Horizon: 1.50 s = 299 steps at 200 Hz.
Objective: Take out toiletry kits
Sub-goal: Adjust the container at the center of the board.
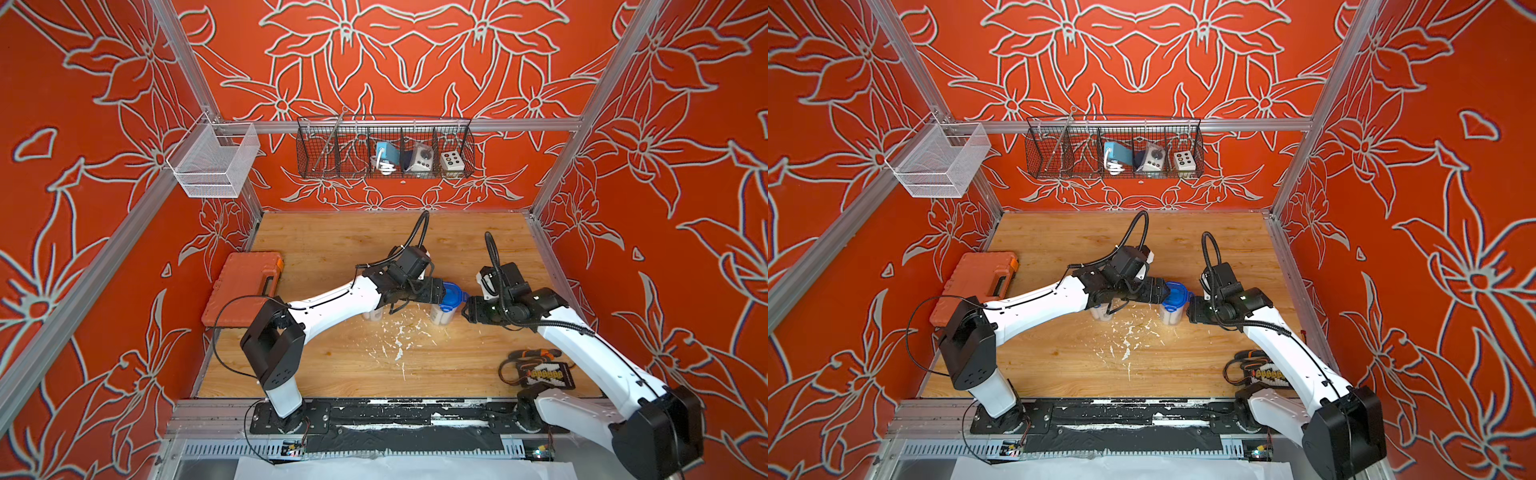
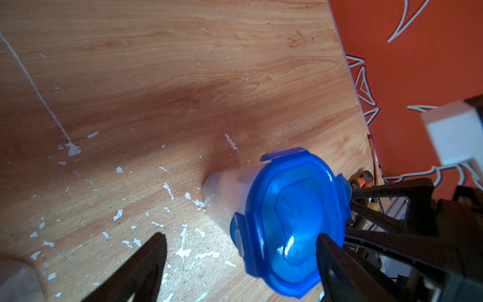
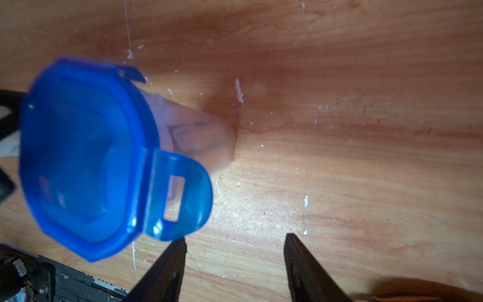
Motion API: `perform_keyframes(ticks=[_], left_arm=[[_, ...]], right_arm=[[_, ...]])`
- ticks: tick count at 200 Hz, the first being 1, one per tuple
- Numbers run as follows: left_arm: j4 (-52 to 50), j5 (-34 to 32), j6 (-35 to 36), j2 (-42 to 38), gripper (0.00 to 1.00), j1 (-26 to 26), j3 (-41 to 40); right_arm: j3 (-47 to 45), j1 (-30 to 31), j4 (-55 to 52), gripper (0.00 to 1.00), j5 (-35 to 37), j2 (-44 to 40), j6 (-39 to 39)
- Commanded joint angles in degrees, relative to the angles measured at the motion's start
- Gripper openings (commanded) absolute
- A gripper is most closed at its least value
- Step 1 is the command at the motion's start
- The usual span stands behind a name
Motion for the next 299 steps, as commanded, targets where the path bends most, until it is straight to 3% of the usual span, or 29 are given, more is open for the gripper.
perform_keyframes(ticks=[1, 92, 173, 299], left_arm=[[-0.45, 1.19, 1.51, 0.93, 0.81, -0.20, -0.16], [0.88, 4.13, -0.27, -1.91, 0.69, -0.23, -6.92], [-2.15, 1.67, 0.54, -0.34, 0.83, 2.28, 1.11], [-3.03, 6.69, 3.42, 3.50, 0.75, 4.69, 2.61]], right_arm=[[3.11, -1.15, 0.91, 0.62, 2.05, 1.84, -0.79], [13.08, -3.34, 2.00, 0.62, 0.86, 12.61, -4.70], [16.08, -3.58, 1.73, 0.61, -3.41, 16.17, -5.90], [25.27, -3.76, 1.54, 0.60, -9.37, 26.03, -7.17]])
